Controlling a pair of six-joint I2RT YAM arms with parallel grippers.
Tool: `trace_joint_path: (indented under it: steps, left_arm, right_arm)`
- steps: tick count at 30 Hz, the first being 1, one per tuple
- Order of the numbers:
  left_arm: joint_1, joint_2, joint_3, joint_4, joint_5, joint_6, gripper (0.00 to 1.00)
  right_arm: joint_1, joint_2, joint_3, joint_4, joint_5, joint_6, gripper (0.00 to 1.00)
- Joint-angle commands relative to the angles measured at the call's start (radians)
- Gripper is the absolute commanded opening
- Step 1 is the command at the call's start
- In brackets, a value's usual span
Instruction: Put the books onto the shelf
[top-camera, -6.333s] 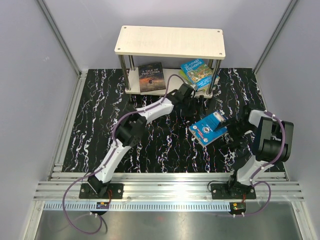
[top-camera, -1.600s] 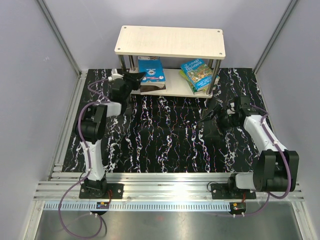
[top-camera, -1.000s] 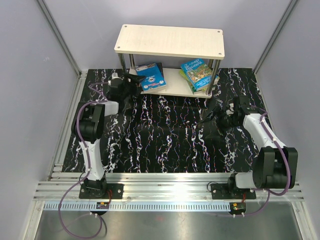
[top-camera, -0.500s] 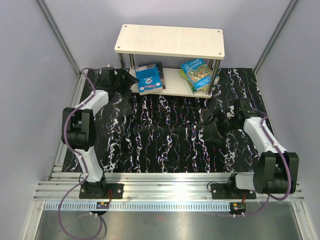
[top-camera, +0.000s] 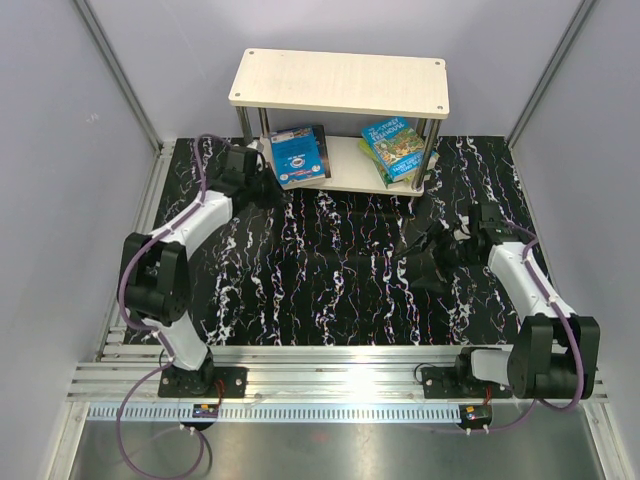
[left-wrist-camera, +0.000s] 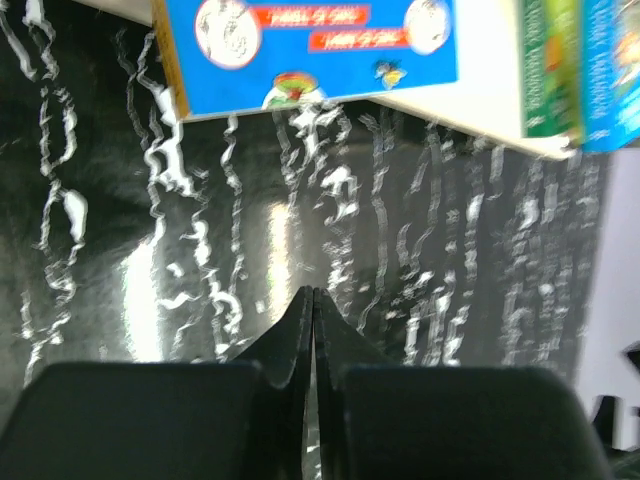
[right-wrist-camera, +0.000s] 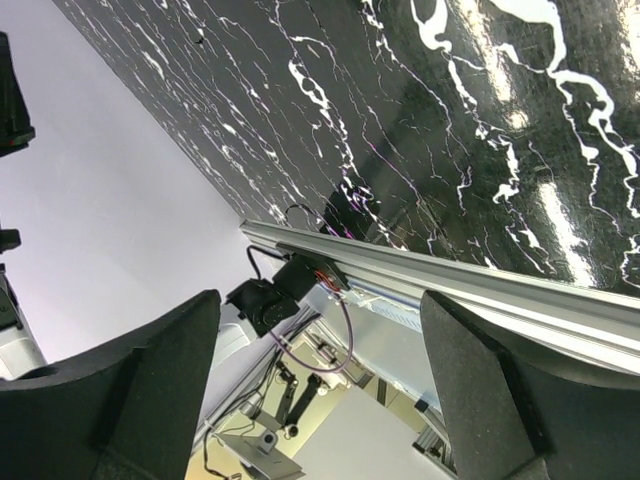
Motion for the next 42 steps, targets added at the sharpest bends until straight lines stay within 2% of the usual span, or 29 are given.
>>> trace_joint_path:
  steps: [1, 6, 15, 29, 35, 42]
  left_arm:
    - [0.000, 0.034, 0.048, -0.074, -0.078, 0.080, 0.00]
    - [-0.020, 0.138, 0.141, -0.126, -0.139, 0.107, 0.00]
    - [-0.028, 0.246, 0.236, -0.109, -0.151, 0.059, 0.00]
    - [-0.029, 0.444, 0.535, -0.204, -0.249, 0.058, 0.00]
    - [-0.029, 0.455, 0.551, -0.180, -0.325, 0.025, 0.00]
    - [-0.035, 0.430, 0.523, -0.152, -0.268, -0.027, 0.00]
  right_arm:
    - [0.007, -0.044, -0.016, -0.017, 0.004, -0.003, 0.88]
    - [0.007, -0.062, -0.017, -0.045, 0.019, -0.011, 0.88]
    - [0.007, -0.035, 0.001, -0.054, 0.042, -0.017, 0.88]
    - [0.007, 0.065, 0.047, -0.052, 0.056, -0.048, 0.87]
    - [0.007, 0.085, 0.053, -0.052, 0.055, -0.057, 0.87]
    - [0.007, 0.103, 0.063, -0.057, 0.050, -0.074, 0.87]
